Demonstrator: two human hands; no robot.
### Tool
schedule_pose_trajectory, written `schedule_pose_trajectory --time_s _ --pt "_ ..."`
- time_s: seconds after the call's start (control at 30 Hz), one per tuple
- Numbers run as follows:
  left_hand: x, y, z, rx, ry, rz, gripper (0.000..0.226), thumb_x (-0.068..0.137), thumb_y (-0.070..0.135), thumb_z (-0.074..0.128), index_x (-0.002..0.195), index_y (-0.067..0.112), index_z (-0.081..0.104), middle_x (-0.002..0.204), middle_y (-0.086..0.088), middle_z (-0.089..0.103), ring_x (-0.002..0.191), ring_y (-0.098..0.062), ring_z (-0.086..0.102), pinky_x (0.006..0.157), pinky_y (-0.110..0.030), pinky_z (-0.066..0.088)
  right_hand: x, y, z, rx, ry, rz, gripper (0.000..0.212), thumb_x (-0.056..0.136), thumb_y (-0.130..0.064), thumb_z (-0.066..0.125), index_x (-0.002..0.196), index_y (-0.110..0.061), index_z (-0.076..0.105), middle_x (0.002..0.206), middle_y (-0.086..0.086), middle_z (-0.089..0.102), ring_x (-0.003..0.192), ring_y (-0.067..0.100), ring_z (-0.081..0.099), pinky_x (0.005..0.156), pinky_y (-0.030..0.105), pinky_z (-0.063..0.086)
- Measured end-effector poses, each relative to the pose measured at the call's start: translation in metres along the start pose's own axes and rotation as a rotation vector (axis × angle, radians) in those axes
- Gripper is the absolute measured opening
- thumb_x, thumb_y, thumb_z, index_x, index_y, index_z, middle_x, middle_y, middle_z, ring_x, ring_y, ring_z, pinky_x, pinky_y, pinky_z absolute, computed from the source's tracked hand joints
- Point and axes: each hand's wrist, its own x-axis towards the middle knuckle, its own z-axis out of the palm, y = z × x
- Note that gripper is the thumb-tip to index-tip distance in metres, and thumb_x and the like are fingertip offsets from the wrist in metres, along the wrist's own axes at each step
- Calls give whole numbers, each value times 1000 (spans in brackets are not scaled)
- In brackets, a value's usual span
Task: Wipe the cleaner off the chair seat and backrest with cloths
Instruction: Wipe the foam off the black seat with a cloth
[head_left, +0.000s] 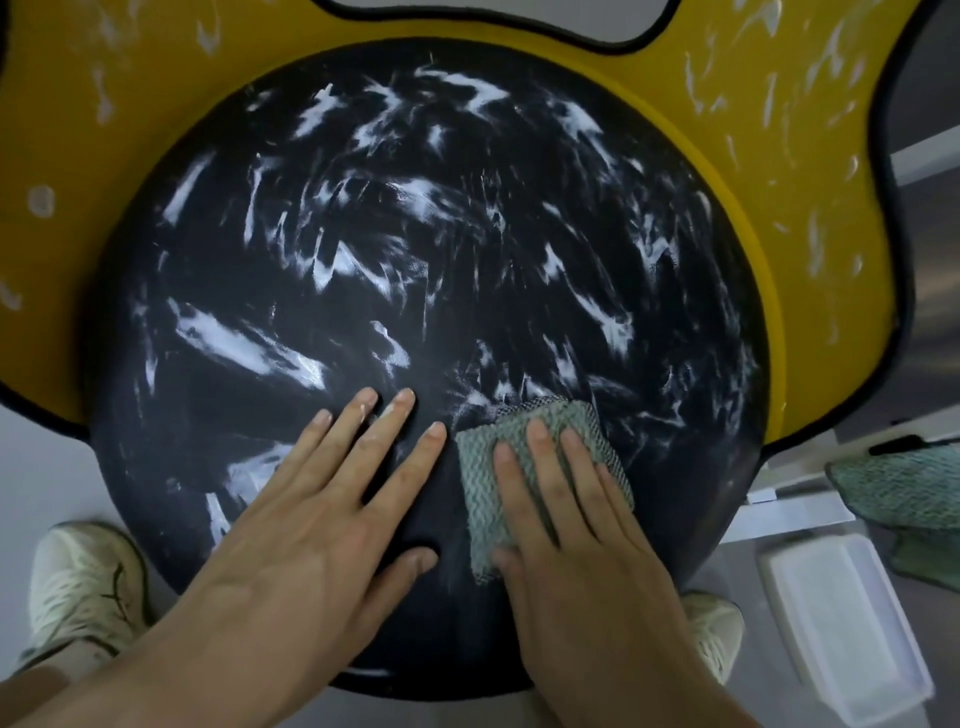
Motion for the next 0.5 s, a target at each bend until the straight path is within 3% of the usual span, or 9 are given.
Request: schedule_pose_trajectory --time_s 0.1,0.2,0.37,0.5 --pt "0 -1 1 -10 -11 0 78 92 60 36 157 16 32 164 -14 27 151 -33 25 115 -48 21 -21 -15 6 -19 65 -7 65 85 -39 47 144 -12 54 151 16 47 136 39 48 105 50 42" --pt "0 -2 2 -2 -11 6 78 92 60 36 157 16 34 163 -14 28 150 -35 27 114 -49 22 -39 -21 11 -5 101 -68 57 83 -40 50 135 -19 56 141 9 59 125 35 59 100 44 41" --pt "3 3 -1 -6 4 -1 77 93 59 36 156 16 36 163 -16 28 150 -34 26 114 -48 22 -37 -17 10 -20 139 -83 59 82 -40 51 137 -20 54 143 9 57 127 34 58 101 44 40" --pt "3 0 1 -2 -9 -1 78 92 59 36 158 17 31 165 -14 25 152 -32 22 117 -46 18 -22 3 1 -3 23 -82 70 84 -46 49 148 -18 49 155 11 43 140 34 45 108 47 34"
